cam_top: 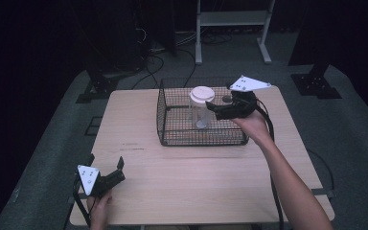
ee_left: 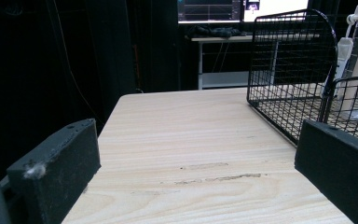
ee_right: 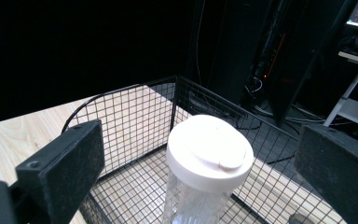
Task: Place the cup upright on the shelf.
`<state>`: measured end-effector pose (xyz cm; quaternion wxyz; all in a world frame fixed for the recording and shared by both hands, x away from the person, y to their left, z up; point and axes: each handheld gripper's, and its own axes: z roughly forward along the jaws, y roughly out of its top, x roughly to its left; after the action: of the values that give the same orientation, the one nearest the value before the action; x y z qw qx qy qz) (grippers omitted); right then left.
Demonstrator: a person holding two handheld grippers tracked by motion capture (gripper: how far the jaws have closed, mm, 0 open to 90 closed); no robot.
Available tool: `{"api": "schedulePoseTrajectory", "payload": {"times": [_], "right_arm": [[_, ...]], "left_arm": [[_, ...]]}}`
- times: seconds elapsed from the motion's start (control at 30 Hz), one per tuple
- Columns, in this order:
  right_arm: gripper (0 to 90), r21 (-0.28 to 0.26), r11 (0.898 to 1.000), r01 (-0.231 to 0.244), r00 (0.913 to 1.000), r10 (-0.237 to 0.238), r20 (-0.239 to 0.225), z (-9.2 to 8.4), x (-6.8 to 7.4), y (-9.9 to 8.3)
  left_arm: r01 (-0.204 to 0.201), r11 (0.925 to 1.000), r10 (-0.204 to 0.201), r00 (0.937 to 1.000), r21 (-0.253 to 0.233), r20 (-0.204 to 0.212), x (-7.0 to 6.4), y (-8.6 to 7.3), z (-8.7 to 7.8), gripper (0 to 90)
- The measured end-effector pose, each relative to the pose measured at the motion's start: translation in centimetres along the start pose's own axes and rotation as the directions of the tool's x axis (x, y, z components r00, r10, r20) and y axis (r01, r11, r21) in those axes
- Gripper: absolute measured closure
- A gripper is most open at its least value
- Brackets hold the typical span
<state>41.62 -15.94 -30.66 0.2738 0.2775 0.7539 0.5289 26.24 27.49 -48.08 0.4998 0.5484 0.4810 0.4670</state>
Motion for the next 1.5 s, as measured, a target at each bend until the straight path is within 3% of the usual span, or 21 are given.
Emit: {"api": "schedulePoseTrajectory", "payload": {"times": [1.5], "right_arm": [[1.0,0.026,1.000,-0.014,0.9999,0.013,0.007,-7.0,0.0,-4.4]], "left_arm": [[-0.011,0.9999,0.011,0.9999,0.002,0.002,-0.1,0.0,0.0,0.0]]}}
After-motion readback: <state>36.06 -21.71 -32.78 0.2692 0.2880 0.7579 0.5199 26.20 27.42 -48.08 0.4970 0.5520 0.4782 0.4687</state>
